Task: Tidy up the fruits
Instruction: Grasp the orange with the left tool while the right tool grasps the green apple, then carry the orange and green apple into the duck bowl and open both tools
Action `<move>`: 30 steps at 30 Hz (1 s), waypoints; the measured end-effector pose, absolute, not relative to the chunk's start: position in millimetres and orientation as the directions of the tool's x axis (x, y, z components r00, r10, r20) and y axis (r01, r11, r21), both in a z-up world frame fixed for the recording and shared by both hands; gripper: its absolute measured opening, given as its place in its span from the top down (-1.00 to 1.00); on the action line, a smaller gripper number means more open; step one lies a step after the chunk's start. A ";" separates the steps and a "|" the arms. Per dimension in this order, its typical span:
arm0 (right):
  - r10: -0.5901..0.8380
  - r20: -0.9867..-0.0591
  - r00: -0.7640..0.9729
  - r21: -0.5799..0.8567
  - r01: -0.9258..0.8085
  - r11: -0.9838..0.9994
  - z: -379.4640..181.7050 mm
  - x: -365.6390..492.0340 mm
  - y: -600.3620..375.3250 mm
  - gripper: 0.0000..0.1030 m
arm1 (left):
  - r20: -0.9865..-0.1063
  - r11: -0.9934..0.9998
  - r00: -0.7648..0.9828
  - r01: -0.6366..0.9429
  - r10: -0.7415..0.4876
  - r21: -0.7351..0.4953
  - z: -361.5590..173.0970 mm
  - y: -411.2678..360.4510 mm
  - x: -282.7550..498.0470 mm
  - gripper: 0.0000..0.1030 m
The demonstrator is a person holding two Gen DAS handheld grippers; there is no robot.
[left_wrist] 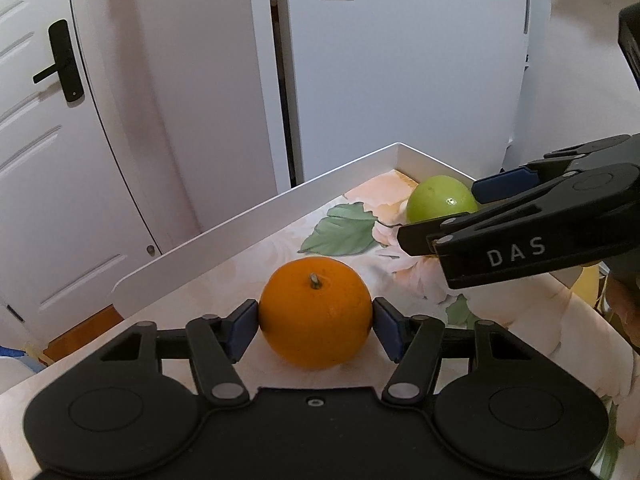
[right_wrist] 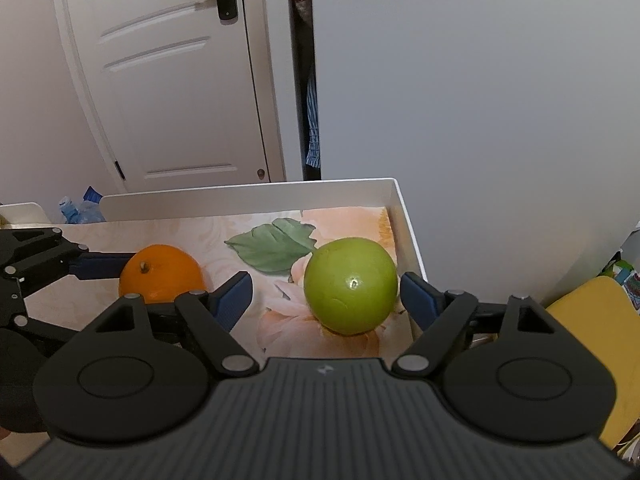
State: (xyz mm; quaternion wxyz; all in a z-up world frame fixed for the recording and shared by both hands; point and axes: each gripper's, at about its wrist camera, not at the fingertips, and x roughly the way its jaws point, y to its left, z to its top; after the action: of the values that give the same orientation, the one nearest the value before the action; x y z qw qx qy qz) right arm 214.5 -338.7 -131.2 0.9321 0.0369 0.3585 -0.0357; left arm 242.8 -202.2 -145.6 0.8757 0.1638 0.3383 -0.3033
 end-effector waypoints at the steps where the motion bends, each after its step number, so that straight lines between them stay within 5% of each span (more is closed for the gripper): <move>1: -0.042 -0.670 0.741 0.040 0.093 0.995 -131.7 215.2 -338.1 -0.87 | -0.692 0.764 0.588 0.640 -0.419 0.082 -145.4 -201.6 242.7 -0.28; 16: -0.152 -0.670 0.727 -0.084 0.129 0.988 -145.7 227.9 -330.5 -0.37 | -0.693 0.790 0.609 0.606 -0.385 0.094 -144.2 -191.0 241.8 -0.28; 30: -0.038 -0.642 0.766 0.003 0.052 0.999 -105.6 218.9 -302.8 -0.37 | -0.641 0.854 0.689 0.510 -0.337 0.099 -105.1 -147.4 226.0 -0.27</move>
State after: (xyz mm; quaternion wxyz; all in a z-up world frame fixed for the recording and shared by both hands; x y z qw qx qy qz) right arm 218.9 -302.8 -105.6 0.9396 0.0104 0.3412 -0.0239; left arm 226.0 -147.4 -105.1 0.9089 0.1361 0.3180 -0.2329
